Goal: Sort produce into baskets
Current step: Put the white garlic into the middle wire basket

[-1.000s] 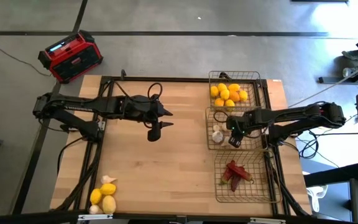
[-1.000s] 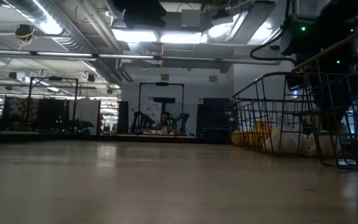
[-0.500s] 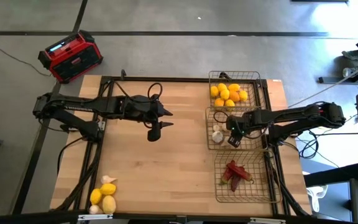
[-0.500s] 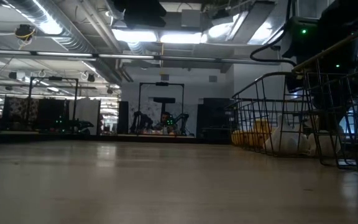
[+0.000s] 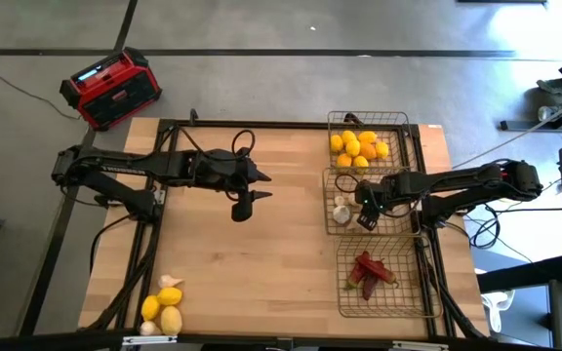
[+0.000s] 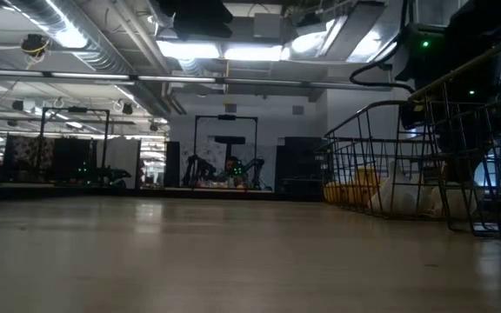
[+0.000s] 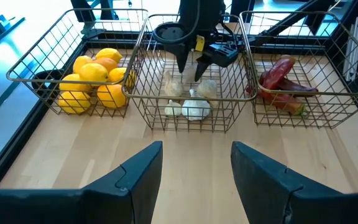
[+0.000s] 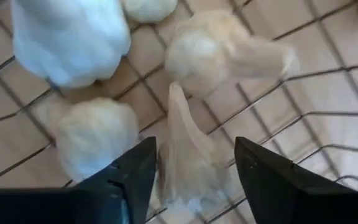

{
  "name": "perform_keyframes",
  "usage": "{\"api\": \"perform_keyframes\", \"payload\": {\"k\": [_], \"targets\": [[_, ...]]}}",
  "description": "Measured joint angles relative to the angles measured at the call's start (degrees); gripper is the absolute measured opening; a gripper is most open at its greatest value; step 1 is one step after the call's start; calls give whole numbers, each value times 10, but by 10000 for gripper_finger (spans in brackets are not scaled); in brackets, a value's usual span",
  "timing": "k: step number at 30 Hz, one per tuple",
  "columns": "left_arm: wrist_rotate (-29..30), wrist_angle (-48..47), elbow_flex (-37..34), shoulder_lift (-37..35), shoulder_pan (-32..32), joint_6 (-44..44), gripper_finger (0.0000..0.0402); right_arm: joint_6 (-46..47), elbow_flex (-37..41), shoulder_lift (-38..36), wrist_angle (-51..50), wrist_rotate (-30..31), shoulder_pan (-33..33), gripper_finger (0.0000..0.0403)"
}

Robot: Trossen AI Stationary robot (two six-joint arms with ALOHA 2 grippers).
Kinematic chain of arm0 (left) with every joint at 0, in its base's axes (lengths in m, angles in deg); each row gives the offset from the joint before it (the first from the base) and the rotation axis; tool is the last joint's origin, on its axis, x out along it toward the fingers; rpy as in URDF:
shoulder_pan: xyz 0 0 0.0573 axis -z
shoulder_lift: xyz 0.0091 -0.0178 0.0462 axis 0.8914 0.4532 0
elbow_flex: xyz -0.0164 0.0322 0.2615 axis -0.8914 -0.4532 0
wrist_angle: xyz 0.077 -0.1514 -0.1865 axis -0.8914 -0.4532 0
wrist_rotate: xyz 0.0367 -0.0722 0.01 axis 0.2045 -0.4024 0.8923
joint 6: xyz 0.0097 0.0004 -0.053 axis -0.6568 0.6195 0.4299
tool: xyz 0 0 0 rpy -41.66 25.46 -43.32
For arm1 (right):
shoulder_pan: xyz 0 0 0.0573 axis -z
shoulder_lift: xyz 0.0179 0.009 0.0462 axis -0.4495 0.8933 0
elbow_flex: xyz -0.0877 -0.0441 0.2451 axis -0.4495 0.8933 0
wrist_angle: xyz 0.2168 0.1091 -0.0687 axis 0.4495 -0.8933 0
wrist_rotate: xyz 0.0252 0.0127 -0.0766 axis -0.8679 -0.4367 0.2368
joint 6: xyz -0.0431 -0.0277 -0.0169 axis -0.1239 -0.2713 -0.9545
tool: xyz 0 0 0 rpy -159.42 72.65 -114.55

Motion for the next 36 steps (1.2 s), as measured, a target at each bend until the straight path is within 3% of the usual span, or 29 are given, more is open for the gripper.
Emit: {"api": "perform_keyframes", "payload": {"k": [5, 13, 22, 27, 32, 36], "targets": [[0, 4, 0, 0, 0, -7, 187, -1, -26, 0, -12, 18, 0, 224], [0, 4, 0, 0, 0, -8, 187, -46, -159, -6, -30, -2, 0, 225], [0, 38, 0, 0, -1, 36, 187, -181, -167, 10, 265, 8, 0, 225], [0, 34, 0, -1, 7, 15, 187, -231, -150, 46, 403, -8, 0, 225], [0, -73, 0, -30, 39, 19, 187, -257, -147, 88, 493, -49, 0, 225], [0, -186, 0, -61, 70, 71, 187, -270, -147, 115, 546, -56, 0, 225]]}}
